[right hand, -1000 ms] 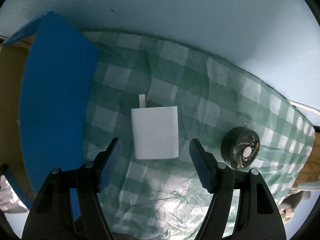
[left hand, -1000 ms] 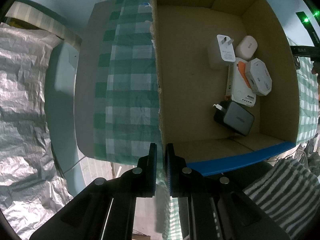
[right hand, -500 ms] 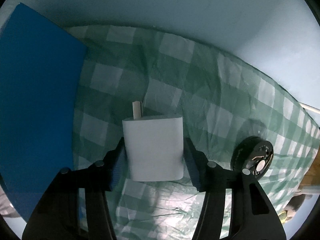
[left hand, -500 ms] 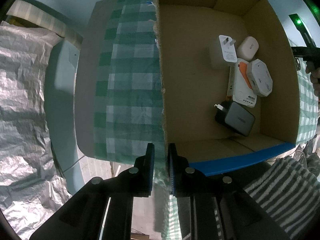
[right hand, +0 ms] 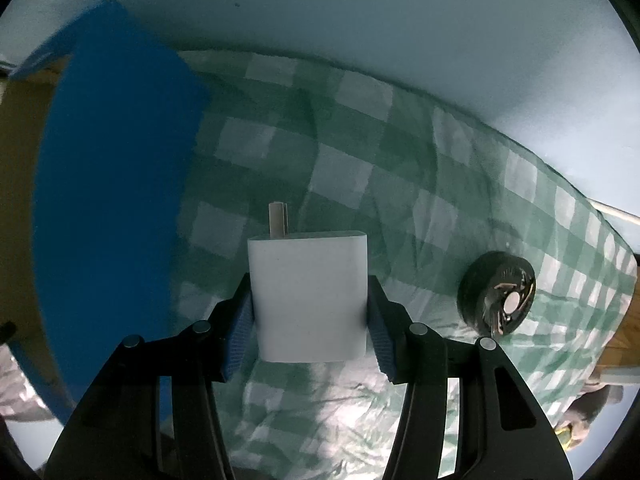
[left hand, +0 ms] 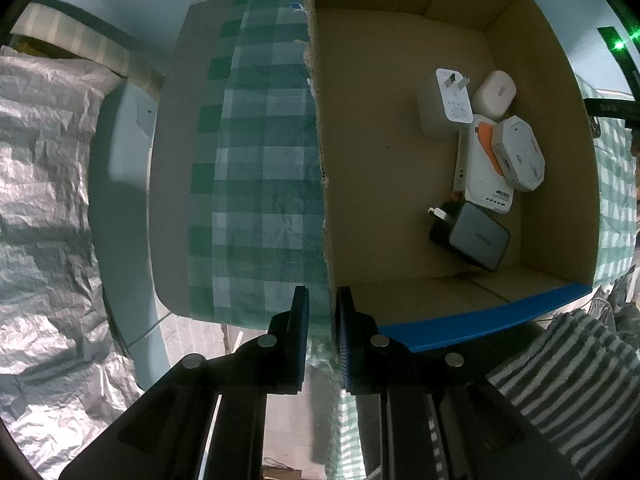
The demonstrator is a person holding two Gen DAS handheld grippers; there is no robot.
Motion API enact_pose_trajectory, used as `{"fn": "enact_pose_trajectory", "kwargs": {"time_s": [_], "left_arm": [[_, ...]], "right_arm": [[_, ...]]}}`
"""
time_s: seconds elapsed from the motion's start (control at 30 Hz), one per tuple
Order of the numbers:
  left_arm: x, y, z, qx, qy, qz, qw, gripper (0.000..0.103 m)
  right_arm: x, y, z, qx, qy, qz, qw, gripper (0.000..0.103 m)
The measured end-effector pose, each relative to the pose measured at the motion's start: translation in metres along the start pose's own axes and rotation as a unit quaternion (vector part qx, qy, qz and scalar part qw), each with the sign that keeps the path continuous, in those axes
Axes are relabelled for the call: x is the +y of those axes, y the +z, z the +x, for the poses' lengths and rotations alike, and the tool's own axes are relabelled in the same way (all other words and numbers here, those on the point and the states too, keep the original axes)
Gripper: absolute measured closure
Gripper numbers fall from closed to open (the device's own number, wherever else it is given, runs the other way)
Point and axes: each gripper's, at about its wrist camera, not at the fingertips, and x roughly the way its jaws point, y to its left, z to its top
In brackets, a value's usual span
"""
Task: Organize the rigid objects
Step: 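Carry the square charger into the box and open the right gripper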
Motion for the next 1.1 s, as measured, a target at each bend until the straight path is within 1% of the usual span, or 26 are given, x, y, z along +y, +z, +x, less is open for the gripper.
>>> {"fn": "enact_pose_trajectory", "kwargs": {"time_s": [0.27,0.3,0.43,0.5,0.63,0.73,0.83,0.93,1.1], "left_arm": [[0.0,0.0,0.0,-0.001,0.0,0.0,1.0,0.088],[0.0,0.0,0.0,0.0,0.0,0.0,1.0,0.088],[0.0,0.0,0.0,-0.001,0.0,0.0,1.0,0.088],[0.0,0.0,0.0,0.0,0.0,0.0,1.0,0.088],[-0.001,0.001,0.0,0.0,0.003,0.003,1.0,0.088],[-0.002,0.003,0.0,0.001,0.004,0.005,1.0,0.088],[-0.004,0.003,0.0,0.002,0.006,0.008,0.9999,0.088],[-0.004,0.003,0.0,0.001,0.007,0.01,0.9999,0.088],[-0.004,0.003,-0.001,-0.001,0.003,0.009,1.0,0.088]], "right_arm": [[0.001,-0.015,-0.035,-0.008,0.009,-0.006,1.0,0.051],[0.002,-0.01,-0.04,-0.009,0.012,-0.007,1.0,0.051],[0.011,-0.01,-0.064,-0.018,0.023,-0.021,0.999,0.051],[0.019,-0.014,-0.077,-0.025,0.032,-0.027,0.999,0.051],[0.049,-0.016,-0.101,-0.042,0.045,-0.05,0.997,0.051],[0.081,-0.016,-0.119,-0.048,0.052,-0.072,0.995,0.051],[0.099,-0.012,-0.113,-0.053,0.064,-0.09,0.992,0.051],[0.114,-0.012,-0.107,-0.052,0.062,-0.105,0.991,0.051],[0.136,-0.013,-0.093,-0.039,0.058,-0.129,0.989,0.051]]}}
